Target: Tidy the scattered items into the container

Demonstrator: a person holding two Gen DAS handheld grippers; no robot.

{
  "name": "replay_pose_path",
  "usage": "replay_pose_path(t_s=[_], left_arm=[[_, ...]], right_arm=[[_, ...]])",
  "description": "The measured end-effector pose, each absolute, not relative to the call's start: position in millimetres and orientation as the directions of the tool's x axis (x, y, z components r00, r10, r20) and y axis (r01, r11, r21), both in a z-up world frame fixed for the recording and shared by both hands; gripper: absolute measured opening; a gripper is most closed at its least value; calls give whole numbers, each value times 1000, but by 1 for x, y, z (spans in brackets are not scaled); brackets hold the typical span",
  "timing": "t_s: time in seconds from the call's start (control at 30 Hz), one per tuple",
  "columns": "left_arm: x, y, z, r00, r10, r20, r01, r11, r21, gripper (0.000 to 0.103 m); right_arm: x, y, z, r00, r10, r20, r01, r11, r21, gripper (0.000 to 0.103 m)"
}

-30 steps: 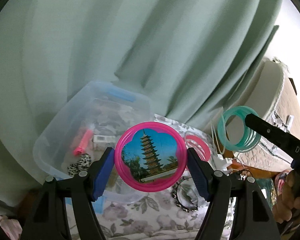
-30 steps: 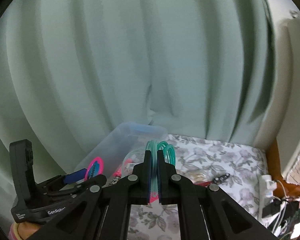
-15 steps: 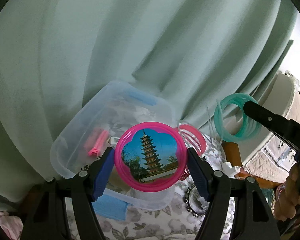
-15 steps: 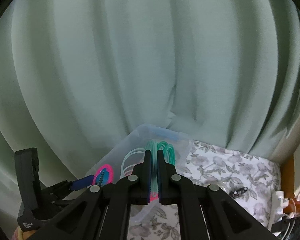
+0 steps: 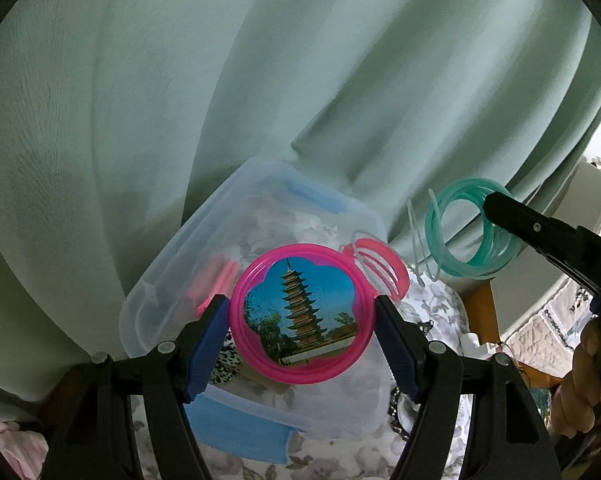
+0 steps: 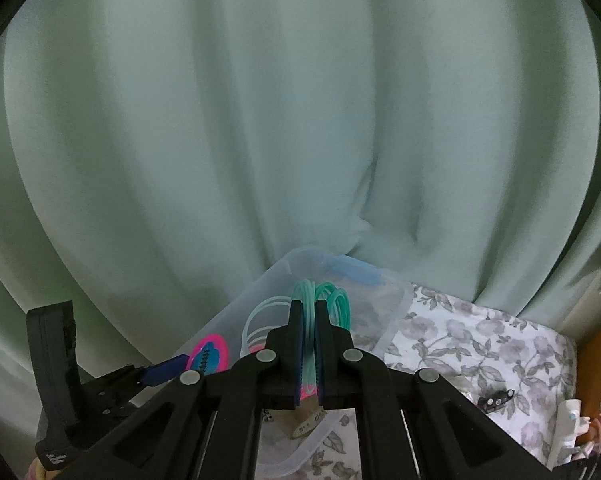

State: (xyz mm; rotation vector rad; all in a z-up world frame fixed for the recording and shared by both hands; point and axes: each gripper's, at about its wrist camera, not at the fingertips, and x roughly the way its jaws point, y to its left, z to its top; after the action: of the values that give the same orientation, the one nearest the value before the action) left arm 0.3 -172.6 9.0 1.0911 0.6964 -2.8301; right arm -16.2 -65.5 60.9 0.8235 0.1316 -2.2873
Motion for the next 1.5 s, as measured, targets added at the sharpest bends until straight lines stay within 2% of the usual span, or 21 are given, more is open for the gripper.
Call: replay_pose_path(t_s=[0.73,0.93,1.03,1.2,1.3,1.5], left_arm=[[-25,-180,-15,-704,124,-699,224,-896,-384,74],[-27,-181,-17,-693,109,-712,243,-896,-373,74],[-29,-182,-20,-687,114,-718,248,-892,-379,74],[-30,-181,-19,-686,115,-719,246,-893,-377,76],[-29,-179,-19,-681,112,-724,247,-895,-372,82],[-28,-172,-18,-672,97,-734,248,-904,-348,86]], right_arm=[[-55,-96,11,-488,-523,-699,626,-767,137,6],[-56,-100,6,-488,-504,-713,630,-768,112,10],[-56,-104,7,-489,-501,-714,630,-769,108,20],[-55,-106,10,-501,-504,-704,629,-771,104,29],[-55,-104,9,-501,-503,-704,624,-774,109,31],[-51,-95,8,-500,-499,-708,613,-781,118,31]])
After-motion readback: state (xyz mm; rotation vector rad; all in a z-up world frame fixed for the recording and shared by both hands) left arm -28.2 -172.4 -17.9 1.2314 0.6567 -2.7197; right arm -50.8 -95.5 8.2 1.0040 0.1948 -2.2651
